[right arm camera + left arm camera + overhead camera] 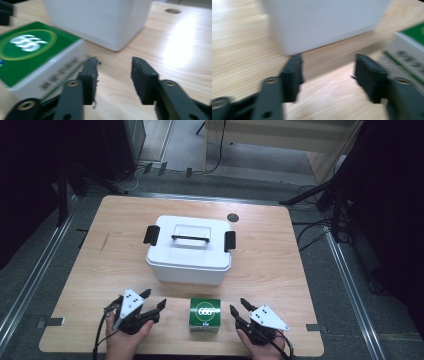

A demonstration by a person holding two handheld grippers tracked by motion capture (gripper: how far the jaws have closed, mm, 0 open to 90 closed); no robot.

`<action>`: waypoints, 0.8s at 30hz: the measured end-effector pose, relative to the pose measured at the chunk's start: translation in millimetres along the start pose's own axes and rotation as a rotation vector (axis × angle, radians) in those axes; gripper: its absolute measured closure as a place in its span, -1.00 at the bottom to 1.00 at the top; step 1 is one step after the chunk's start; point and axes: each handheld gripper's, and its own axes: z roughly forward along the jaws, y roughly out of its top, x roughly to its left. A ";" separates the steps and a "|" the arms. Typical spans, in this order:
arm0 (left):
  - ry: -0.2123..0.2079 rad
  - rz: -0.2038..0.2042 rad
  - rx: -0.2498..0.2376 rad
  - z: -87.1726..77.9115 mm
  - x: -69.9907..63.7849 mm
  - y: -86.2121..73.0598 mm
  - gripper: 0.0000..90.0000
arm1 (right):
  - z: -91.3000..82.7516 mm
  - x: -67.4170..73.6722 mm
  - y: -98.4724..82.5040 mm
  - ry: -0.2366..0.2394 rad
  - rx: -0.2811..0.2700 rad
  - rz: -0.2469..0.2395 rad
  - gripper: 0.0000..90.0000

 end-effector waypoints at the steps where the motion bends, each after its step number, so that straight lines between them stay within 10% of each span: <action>1: 0.020 -0.013 0.006 -0.9 8.7 -1.4 -0.49 | -1.7 -3.6 1.0 -0.006 -0.002 0.008 0.07; 7: 0.237 -0.108 0.010 -9.1 44.6 -1.2 -0.94 | -13.8 -21.9 14.1 -0.053 0.029 0.051 -0.57; 12: 0.224 -0.149 -0.032 -16.8 71.1 -4.2 -1.00 | -20.5 -37.2 19.5 0.019 0.058 0.052 -1.00; 24: 0.342 -0.121 -0.041 -15.3 104.8 -11.7 -1.00 | -35.5 -75.1 49.6 0.036 0.137 -0.022 -1.00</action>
